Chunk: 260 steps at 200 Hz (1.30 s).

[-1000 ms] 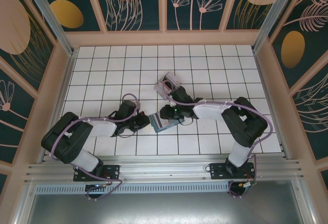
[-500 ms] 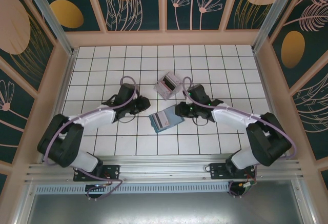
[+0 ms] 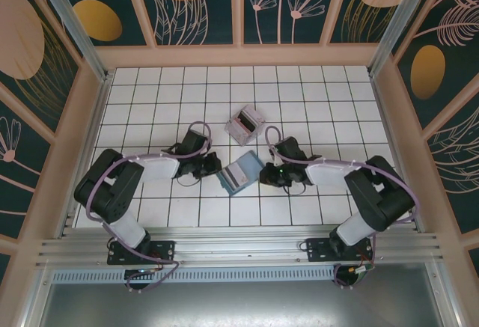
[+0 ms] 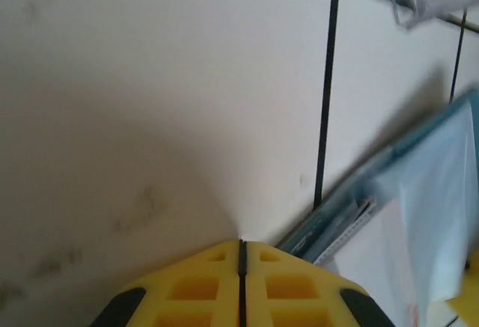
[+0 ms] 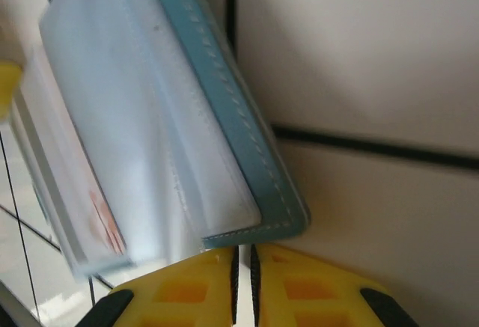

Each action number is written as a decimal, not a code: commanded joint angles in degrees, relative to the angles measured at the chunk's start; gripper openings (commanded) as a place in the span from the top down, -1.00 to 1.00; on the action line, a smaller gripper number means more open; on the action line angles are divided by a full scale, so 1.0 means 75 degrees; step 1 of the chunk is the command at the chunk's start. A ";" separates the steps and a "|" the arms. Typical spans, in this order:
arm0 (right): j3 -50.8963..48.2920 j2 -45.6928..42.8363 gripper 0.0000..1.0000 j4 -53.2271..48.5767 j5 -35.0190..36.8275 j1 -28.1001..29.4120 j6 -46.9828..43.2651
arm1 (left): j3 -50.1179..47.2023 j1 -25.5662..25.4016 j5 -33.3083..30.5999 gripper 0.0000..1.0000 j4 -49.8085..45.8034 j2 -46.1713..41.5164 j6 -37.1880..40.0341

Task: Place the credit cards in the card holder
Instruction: Rotate the card holder at the center of the table.

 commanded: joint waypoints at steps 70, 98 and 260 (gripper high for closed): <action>0.3417 0.2443 0.66 -0.0720 -0.0668 0.0523 -0.1485 | -0.1610 -0.1830 -0.0573 0.81 0.1047 -0.1496 -0.2349; 0.4485 0.3109 0.66 -0.1353 -0.0912 0.0707 -0.1898 | -0.1437 -0.2133 -0.0743 0.77 0.1074 -0.1369 -0.2504; 0.5320 0.1567 0.30 -0.1981 -0.0115 -0.1697 -0.2604 | 0.1284 -0.0676 -0.1829 0.09 -0.1010 -0.1554 -0.0514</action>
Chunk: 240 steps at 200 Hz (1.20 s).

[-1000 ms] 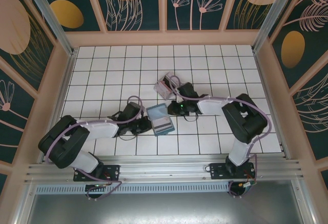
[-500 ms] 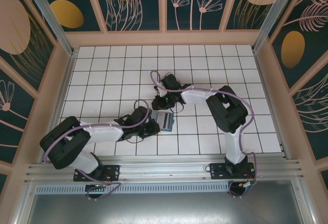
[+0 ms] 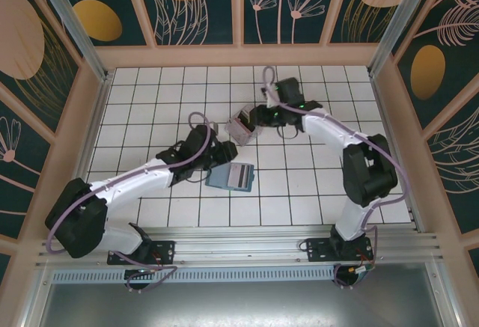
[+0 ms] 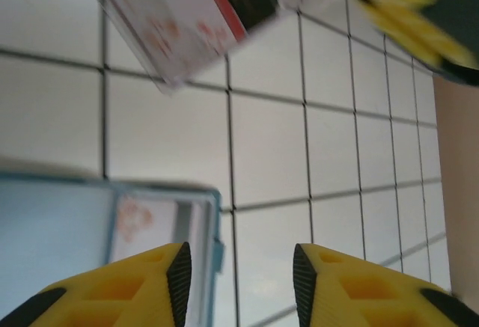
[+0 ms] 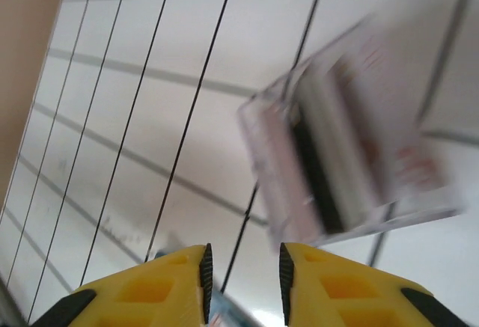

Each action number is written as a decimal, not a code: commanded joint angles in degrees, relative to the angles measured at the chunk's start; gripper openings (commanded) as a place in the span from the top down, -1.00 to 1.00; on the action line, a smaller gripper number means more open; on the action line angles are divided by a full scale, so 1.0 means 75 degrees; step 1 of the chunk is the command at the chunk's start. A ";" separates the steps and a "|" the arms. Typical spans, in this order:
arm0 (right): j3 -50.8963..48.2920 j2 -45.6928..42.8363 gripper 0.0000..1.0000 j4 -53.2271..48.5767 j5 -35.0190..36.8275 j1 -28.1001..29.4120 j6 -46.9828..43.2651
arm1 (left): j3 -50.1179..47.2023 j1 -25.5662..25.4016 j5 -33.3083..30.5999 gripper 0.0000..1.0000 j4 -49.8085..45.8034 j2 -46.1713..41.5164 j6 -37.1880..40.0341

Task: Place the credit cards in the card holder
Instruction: Rotate the card holder at the center of the table, then pick up the credit card from the storage box.

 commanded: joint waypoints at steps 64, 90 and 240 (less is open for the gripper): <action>0.1689 0.1597 0.26 -0.0840 0.0332 -0.0441 -0.0763 | 0.2943 0.1437 0.1002 0.03 -0.0256 0.3006 0.1480; 0.2304 0.2196 0.21 -0.1172 0.0805 -0.0453 -0.0959 | 0.3618 0.1592 0.1224 0.03 -0.0204 0.3784 0.1540; 0.3369 0.3513 0.17 -0.1772 0.0376 -0.0230 -0.1177 | 0.3787 0.1609 0.1563 0.04 0.0050 0.4768 0.1523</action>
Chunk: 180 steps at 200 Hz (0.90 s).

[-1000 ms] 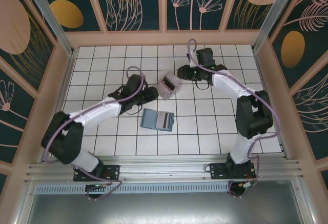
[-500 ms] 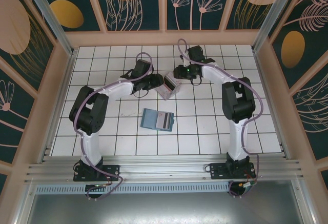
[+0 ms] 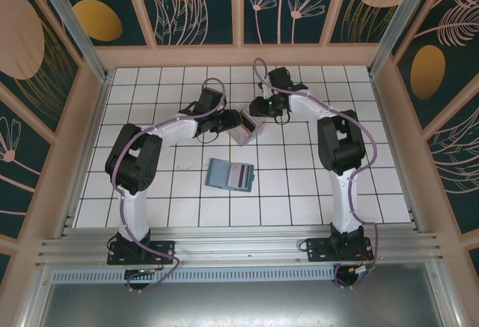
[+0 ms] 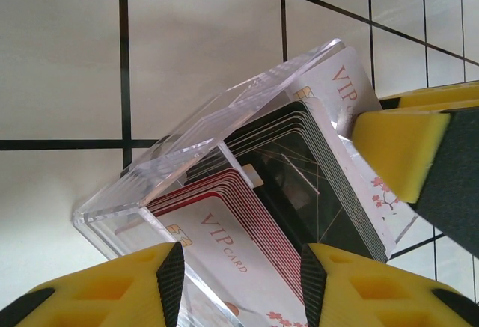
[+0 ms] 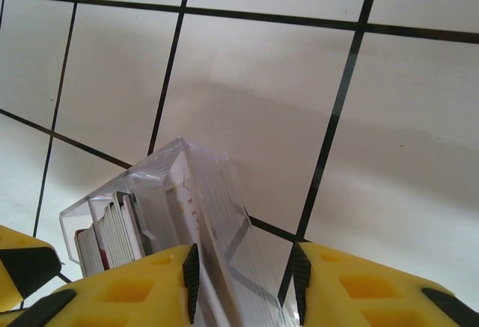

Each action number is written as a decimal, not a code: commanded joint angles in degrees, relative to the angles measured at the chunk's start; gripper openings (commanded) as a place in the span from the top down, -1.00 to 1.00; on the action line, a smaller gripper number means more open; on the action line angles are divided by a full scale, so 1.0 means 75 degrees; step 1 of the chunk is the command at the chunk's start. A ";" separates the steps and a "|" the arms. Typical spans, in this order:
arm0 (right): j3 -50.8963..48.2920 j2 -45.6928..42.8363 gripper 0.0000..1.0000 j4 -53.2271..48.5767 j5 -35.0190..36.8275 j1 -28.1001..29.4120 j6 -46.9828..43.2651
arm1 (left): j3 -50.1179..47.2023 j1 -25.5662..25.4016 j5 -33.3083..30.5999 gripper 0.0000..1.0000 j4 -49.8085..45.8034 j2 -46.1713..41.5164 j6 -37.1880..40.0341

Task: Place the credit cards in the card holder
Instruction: Pick up the credit card from the storage box.

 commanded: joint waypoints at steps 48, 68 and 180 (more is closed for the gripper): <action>0.0144 -0.0034 0.25 -0.0244 0.0121 -0.0027 -0.0200 | -0.0555 -0.0013 0.0131 0.05 0.0378 0.0190 -0.0086; 0.0199 -0.0180 0.29 -0.0271 0.0203 -0.0127 -0.0238 | -0.0618 -0.0013 0.0134 0.05 0.0398 0.0258 -0.0083; 0.0165 -0.0574 0.56 -0.0236 0.0277 -0.0250 -0.0293 | -0.0891 -0.0013 0.0203 0.06 0.0582 0.0185 -0.0196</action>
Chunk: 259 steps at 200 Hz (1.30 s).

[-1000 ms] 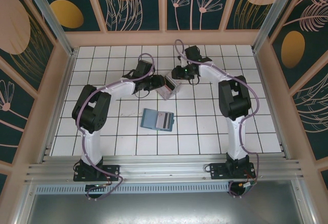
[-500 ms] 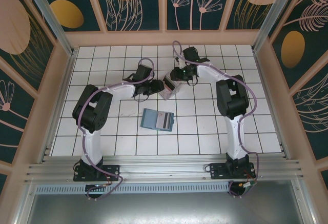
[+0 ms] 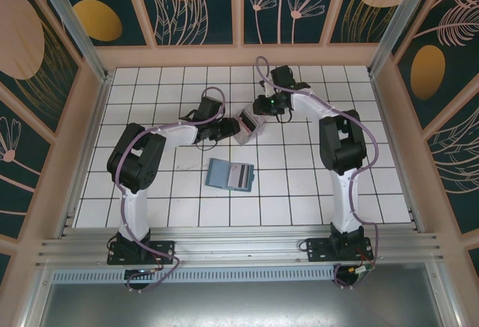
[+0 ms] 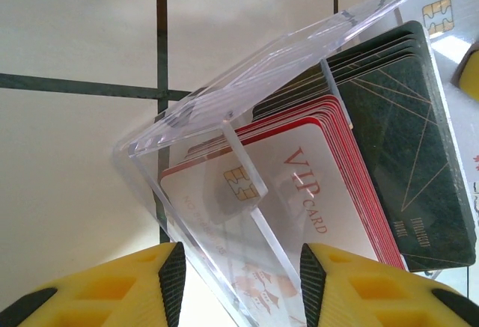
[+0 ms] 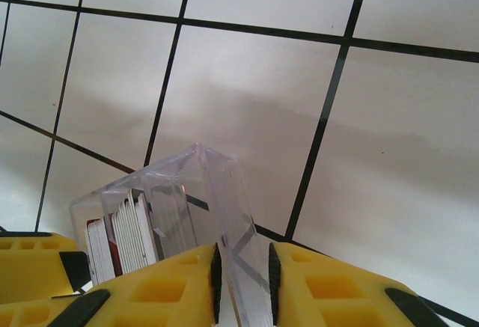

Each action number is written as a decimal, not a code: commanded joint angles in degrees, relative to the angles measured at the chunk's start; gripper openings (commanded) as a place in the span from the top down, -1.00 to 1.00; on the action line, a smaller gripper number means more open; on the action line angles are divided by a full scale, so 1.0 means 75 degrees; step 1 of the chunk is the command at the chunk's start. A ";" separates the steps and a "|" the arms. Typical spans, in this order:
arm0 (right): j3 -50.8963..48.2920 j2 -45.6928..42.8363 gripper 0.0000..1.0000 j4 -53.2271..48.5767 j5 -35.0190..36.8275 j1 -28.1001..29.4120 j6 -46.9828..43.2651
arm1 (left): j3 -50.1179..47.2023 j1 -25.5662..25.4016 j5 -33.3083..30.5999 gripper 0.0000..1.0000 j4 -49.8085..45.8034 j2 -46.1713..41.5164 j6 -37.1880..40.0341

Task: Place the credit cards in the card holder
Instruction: Pick up the credit card from the storage box, then insert the credit card into the card slot.

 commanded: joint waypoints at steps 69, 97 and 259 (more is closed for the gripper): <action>0.0002 -0.0736 0.90 -0.0114 0.0169 -0.0096 -0.0148 | -0.0219 -0.0012 0.0081 0.06 -0.0039 -0.0057 -0.0068; 0.0056 -0.0952 0.91 -0.0082 -0.0063 -0.0097 -0.0134 | -0.0243 -0.0010 0.0092 0.06 -0.0027 -0.0130 -0.0082; -0.7161 -0.4799 0.93 0.4424 -0.1918 0.1782 0.3786 | -0.3551 -0.0013 -0.0185 0.10 -0.0637 -0.3219 0.0407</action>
